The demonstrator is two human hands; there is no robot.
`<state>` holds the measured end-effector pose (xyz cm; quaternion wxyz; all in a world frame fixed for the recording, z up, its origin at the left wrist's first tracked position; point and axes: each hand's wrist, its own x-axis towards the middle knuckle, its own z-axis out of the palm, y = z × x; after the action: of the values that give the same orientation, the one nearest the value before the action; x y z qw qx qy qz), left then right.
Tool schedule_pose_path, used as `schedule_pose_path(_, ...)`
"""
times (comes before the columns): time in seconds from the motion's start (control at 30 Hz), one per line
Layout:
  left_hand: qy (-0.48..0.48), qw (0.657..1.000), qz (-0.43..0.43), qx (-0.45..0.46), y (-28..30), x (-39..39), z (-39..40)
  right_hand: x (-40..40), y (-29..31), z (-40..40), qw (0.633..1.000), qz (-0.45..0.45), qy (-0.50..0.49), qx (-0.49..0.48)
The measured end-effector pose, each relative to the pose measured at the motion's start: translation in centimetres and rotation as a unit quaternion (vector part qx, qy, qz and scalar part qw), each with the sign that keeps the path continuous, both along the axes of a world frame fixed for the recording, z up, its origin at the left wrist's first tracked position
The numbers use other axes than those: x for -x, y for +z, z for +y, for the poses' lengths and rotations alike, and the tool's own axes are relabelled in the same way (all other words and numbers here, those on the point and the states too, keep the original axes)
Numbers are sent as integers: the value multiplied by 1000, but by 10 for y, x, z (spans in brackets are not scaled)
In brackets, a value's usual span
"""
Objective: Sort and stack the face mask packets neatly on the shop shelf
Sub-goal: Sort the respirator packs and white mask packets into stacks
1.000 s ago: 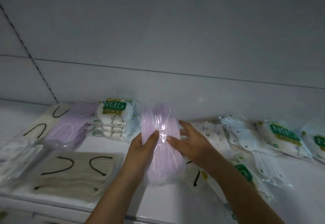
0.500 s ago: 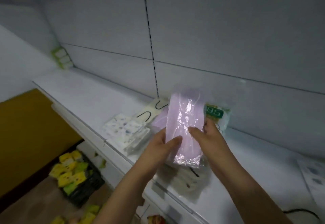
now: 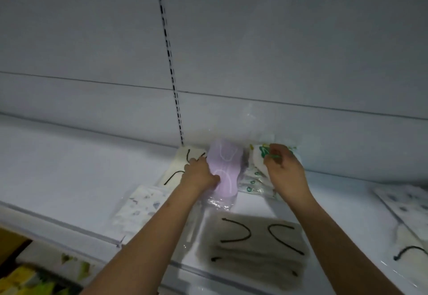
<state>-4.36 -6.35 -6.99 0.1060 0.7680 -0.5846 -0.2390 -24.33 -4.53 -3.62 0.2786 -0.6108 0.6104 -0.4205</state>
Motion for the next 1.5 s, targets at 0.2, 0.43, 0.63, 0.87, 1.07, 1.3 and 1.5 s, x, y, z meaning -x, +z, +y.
schedule_pose_path(0.2, -7, 995, -48, 87, 5, 8, 5, 4, 6, -10, 996, 70, -34, 31)
schedule_pose_path(0.43, -247, 908, 219, 258, 20, 137, 68, 70, 53, 11, 978, 117, -89, 151)
schedule_pose_path(0.63, -322, 885, 327, 76, -4, 239, 104, 179, 42, 50, 955, 175, -200, 131)
schedule_pose_path(0.87, -224, 916, 333, -16, -15, 327, 83, 310, -34, 85, 887, 278, -353, -110)
schedule_pose_path(1.07, -119, 942, 303, -75, -17, 392, 45, 345, -61, 57, 856, 374, -288, -210)
schedule_pose_path(1.3, -32, 925, 377, -37, -24, 413, 30, 355, -64, 43, 972, 108, -194, -76)
schedule_pose_path(1.5, -3, 804, 588, -87, 3, 423, 55, 365, -49, 65, 989, -130, -56, -33)
